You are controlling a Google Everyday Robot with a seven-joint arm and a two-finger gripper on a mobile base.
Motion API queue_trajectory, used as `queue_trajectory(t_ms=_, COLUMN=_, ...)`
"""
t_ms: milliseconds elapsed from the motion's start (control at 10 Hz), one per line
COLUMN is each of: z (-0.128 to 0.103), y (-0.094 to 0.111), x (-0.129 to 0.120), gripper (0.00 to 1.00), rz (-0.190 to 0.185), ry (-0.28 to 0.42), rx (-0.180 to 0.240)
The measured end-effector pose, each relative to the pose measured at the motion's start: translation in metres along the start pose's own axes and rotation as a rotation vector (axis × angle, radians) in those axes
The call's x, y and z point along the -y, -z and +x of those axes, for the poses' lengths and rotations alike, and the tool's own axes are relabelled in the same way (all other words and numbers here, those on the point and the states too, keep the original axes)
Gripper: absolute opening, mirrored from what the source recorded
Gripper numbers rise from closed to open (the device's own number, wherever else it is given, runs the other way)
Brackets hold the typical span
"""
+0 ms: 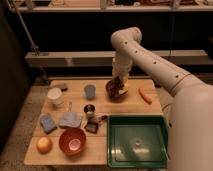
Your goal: Place grapes in metal cup
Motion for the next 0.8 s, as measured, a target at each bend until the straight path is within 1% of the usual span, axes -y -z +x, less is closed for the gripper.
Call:
queue_trajectory(t_ms=100, z=-0.006, y=-0.001, x=0.003, gripper=0.00, rz=0.002, ry=0.011, rx=0.008)
queue_trajectory(t_ms=300, z=-0.027, y=0.000, x=0.014, gripper=0.00, rz=0.025, ry=0.065, rx=0.048)
queue_trajectory(t_ms=400, z=-0.033, y=0.000, x=0.016, gripper=0.00, rz=0.033, ry=0.083, rx=0.059)
queue_trajectory(t_ms=600, z=-0.047, y=0.003, x=0.019, gripper=0.00, rz=0.057, ry=0.132, rx=0.103)
queue_trajectory(t_ms=800, z=-0.058, y=0.005, x=0.021, gripper=0.00, rz=0.070, ry=0.162, rx=0.116)
